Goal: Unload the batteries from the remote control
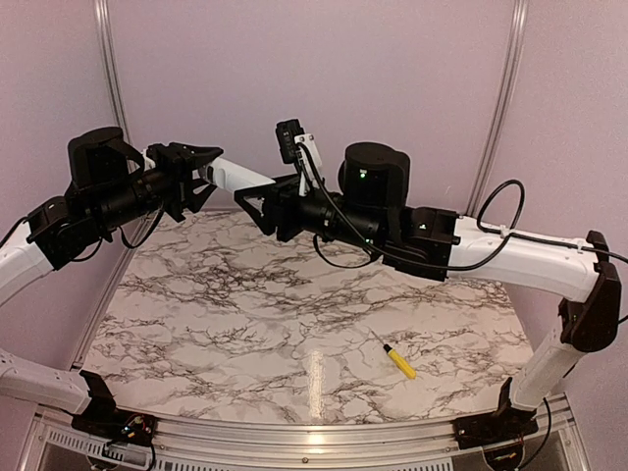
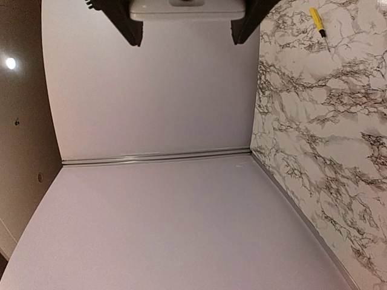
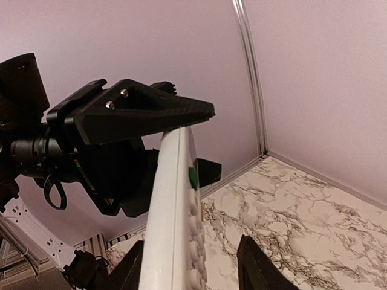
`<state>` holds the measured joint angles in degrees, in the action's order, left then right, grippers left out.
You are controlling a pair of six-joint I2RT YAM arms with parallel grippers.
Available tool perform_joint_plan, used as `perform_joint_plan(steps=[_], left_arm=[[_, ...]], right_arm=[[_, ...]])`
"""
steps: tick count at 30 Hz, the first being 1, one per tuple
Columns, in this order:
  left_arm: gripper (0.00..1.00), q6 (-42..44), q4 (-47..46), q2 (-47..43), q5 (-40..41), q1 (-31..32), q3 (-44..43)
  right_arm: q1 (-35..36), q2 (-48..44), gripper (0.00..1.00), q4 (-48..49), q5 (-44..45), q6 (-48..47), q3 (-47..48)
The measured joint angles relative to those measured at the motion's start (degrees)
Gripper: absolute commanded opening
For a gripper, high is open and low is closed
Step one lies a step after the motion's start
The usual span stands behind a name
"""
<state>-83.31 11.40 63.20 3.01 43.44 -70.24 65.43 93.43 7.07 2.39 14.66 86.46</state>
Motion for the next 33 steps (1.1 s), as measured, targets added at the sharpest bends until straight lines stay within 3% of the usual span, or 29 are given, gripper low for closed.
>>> perform_joint_plan(steps=[2,8,13,16,21,24,33], left_arm=[[0.00,0.0,0.0,0.1,0.0,0.0,0.0],[0.00,0.1,0.0,0.2,0.1,0.0,0.0],[0.05,0.0,0.0,0.2,0.1,0.0,0.0],[0.24,-0.1,0.3,0.2,0.1,-0.1,0.0],[0.77,0.7,-0.1,0.1,0.1,-0.1,0.4],[0.97,4.4,-0.6,-0.5,0.1,0.0,1.7],[0.99,19.5,-0.8,-5.5,-1.2,-0.6,4.8]], right_arm=[[0.0,0.1,0.36,0.0,0.5,-0.5,0.0],[0.1,0.4,0.28,0.3,1.2,-1.2,0.3],[0.3,0.4,0.09,0.6,0.7,-1.9,0.3],[0.4,0.4,0.02,0.4,0.5,-2.7,0.3],[0.3,0.4,0.00,0.0,0.2,-2.5,0.3],[0.2,0.4,0.00,-2.0,0.2,-0.3,0.3],[-4.9,-5.7,0.00,-5.9,-7.7,10.2,-4.6]])
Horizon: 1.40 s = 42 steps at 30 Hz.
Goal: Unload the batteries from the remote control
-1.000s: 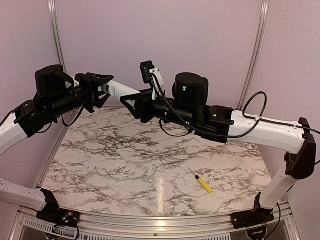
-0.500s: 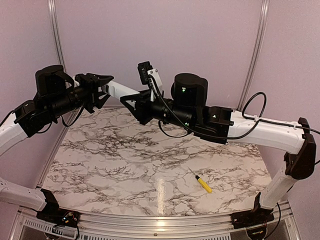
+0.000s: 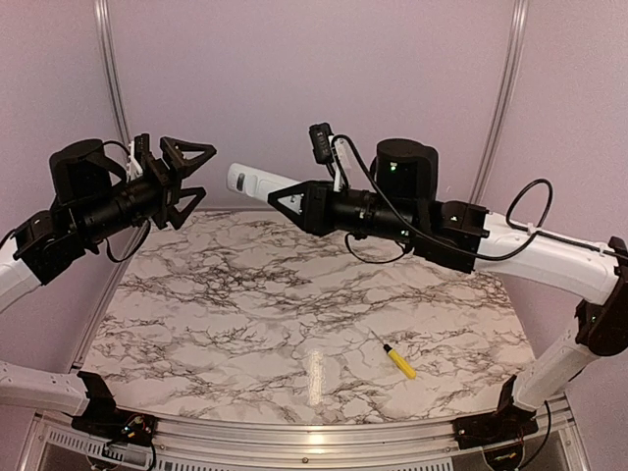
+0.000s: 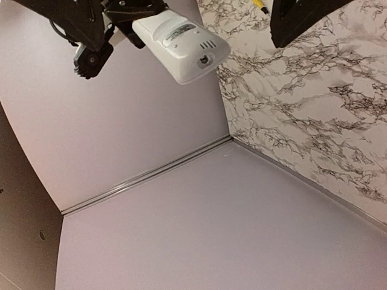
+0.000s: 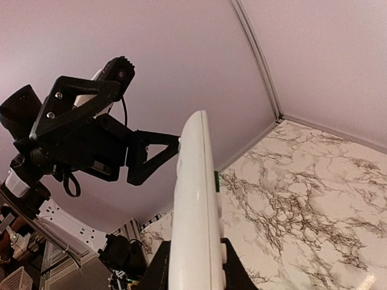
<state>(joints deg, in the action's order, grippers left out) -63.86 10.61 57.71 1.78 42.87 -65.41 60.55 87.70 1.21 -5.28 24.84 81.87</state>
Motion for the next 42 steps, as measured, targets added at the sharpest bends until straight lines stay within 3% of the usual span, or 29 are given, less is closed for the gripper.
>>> perform_joint_plan(steps=[4,9,16,27,36,42], left_arm=[[0.99,9.7,1.4,-1.7,-4.2,-1.4,-0.1],[0.99,19.4,2.6,-1.0,-15.3,-2.7,-1.4],[0.99,25.2,1.6,2.1,-29.3,-2.7,-3.6],[0.87,22.1,-5.1,7.8,-44.0,-2.5,-4.8],[0.80,19.5,-9.7,9.5,-47.8,-0.9,-4.8],[0.70,19.6,-9.7,11.9,-47.8,0.8,-4.8]], right_arm=[[-5.2,-6.8,0.00,0.5,-8.8,5.3,-5.5],[-10.6,-11.9,0.00,0.7,-19.4,10.2,-8.9],[-13.1,-13.0,0.00,2.8,-33.9,16.3,-10.2],[-13.2,-12.1,0.00,5.7,-45.8,22.4,-10.2],[-13.2,-9.8,0.00,7.4,-48.1,25.2,-10.2],[-13.2,-8.7,0.00,7.4,-48.6,26.0,-10.2]])
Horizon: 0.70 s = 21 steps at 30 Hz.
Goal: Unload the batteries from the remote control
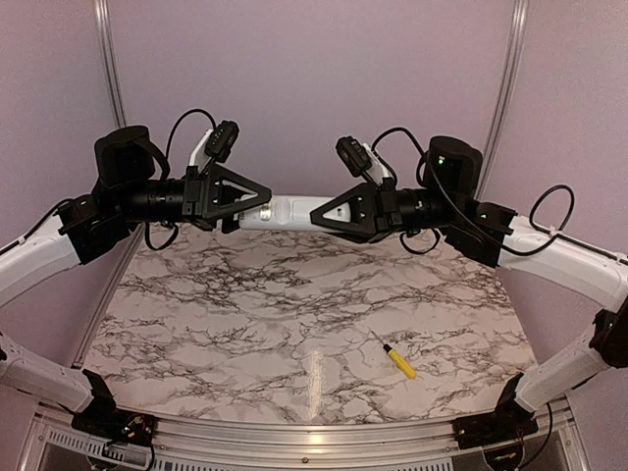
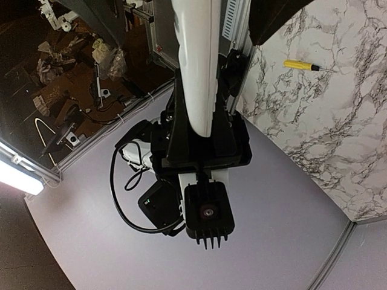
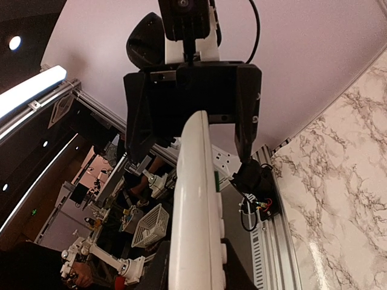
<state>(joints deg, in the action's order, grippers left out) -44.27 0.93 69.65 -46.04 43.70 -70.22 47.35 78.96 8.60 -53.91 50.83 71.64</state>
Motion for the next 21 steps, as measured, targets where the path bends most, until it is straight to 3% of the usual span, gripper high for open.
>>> perform_joint_plan(steps=[8,13,17,21], left_arm=[[0.61,0.7,1.3,2.0,0.0,1.2,-0.3],[0.49,1.0,2.1,2.3,-0.1,1.4,-0.3],[0.36,1.3,2.4,2.5,-0.1,1.5,-0.6],[0.15,1.3,2.6,3.0,0.1,1.6,-1.3]], right_arm=[[0.0,0.4,0.00,0.0,-0.1,0.0,0.0],[0.0,0.6,0.00,0.0,0.0,0.0,0.0],[0.0,1.0,0.00,0.0,0.0,-0.1,0.0],[0.2,1.3,0.00,-0.1,0.0,-0.2,0.3]])
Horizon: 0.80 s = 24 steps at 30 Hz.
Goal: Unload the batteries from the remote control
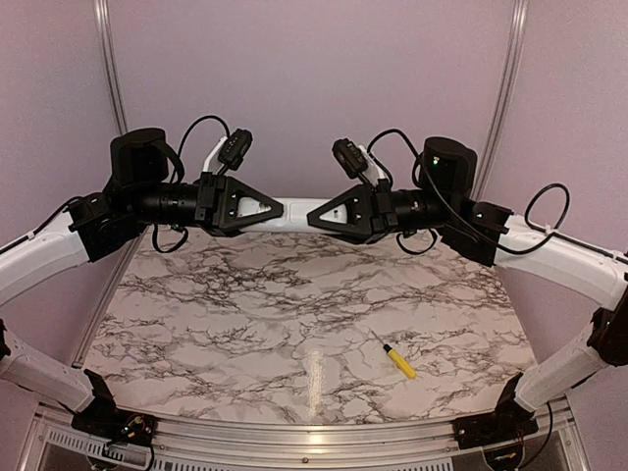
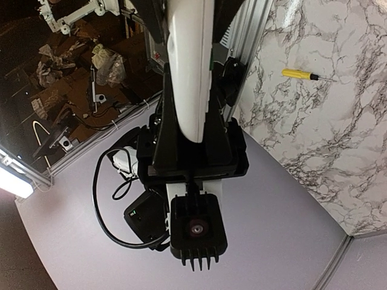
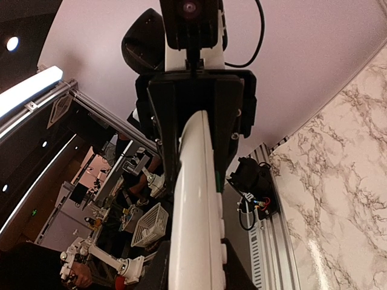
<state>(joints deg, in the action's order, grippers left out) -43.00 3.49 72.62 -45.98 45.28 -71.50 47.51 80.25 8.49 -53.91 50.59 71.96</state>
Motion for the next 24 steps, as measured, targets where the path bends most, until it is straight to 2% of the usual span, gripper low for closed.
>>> perform_joint_plan(steps=[2,5,10,12,20,24], left_arm=[[0.08,0.2,0.3,0.1,0.4,0.0,-0.1],[0.04,0.0,0.7,0.1,0.7,0.0,-0.2],[0.00,0.6,0.8,-0.1,2.7,0.0,-0.3],[0.00,0.8,1.2,-0.6,4.1,0.0,0.1],[0.00,1.9,4.3,-2.7,12.2,0.1,2.1],[0.00,2.0,5.7,-3.9,16.0,0.1,3.0]], right_arm=[[0.0,0.0,0.00,-0.6,0.2,-0.3,0.2],[0.0,0.1,0.01,-1.6,0.7,-1.2,0.7],[0.0,0.2,0.47,-5.5,3.1,-3.7,2.7],[-0.1,0.2,0.57,-6.9,4.6,-4.9,3.5],[-0.3,-1.1,0.77,-15.5,12.7,-10.5,5.7],[-0.5,-3.0,0.82,-19.5,17.4,-11.9,5.7]])
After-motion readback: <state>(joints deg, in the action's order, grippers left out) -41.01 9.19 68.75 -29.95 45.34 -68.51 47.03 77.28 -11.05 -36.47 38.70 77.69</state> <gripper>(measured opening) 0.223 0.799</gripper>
